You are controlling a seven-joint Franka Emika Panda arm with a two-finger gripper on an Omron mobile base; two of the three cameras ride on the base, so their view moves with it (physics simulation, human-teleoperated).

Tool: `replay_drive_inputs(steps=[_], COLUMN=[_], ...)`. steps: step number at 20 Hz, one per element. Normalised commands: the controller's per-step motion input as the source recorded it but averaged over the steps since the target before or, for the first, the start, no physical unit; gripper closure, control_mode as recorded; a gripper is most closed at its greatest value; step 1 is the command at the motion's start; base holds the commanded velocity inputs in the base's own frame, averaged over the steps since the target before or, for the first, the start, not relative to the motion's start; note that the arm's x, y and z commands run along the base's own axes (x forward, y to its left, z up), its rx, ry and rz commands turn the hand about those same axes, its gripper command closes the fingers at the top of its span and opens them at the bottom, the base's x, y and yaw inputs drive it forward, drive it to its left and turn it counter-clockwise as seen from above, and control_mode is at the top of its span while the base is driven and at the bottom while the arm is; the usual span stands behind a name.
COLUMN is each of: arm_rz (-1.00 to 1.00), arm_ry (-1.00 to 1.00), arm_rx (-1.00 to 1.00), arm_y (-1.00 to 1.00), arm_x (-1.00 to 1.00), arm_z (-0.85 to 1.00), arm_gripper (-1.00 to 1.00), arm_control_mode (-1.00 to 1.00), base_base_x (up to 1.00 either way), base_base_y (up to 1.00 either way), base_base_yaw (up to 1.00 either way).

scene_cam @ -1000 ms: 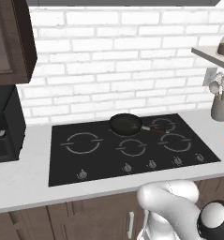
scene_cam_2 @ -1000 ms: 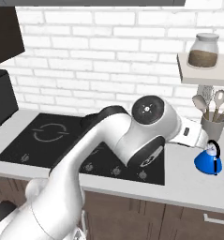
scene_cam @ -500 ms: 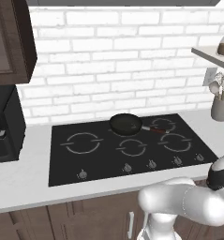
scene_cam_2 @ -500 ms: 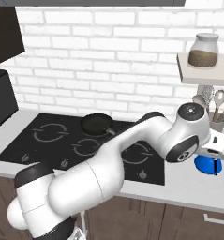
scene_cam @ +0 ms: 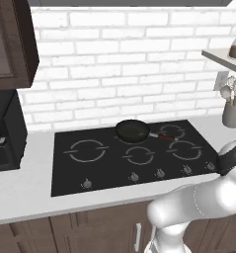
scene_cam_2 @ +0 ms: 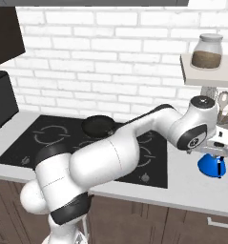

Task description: Pick the kettle from the counter and place it on a stove burner. Then turn the burner on.

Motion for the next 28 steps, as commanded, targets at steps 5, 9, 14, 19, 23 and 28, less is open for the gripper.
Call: replay_drive_inputs(steps=[5, 9, 14, 19, 23, 28], arm_rz=[0.02, 0.01, 0.00, 0.00, 0.00, 0.01], arm_ry=[0.00, 0.00, 0.00, 0.00, 0.00, 0.00], arm_rx=[0.00, 0.00, 0.00, 0.02, 0.01, 0.00], arm_y=[-0.51, -0.48, -0.22, -0.15, 0.00, -0.08], arm_x=[0.08, 0.14, 0.24, 0.51, 0.37, 0.38], arm_z=[-0.39, -0.18, 0.00, 0.00, -0.02, -0.16], arm_gripper=[-1.00, -1.00, -1.00, -1.00, -1.00, -1.00], arm_control_mode=[-1.00, -1.00, -1.00, -1.00, -1.00, -1.00], base_base_x=[0.00, 0.00, 0.00, 0.00, 0.00, 0.00], base_base_y=[0.00, 0.00, 0.00, 0.00, 0.00, 0.00], base_base_yaw=[0.00, 0.00, 0.00, 0.00, 0.00, 0.00])
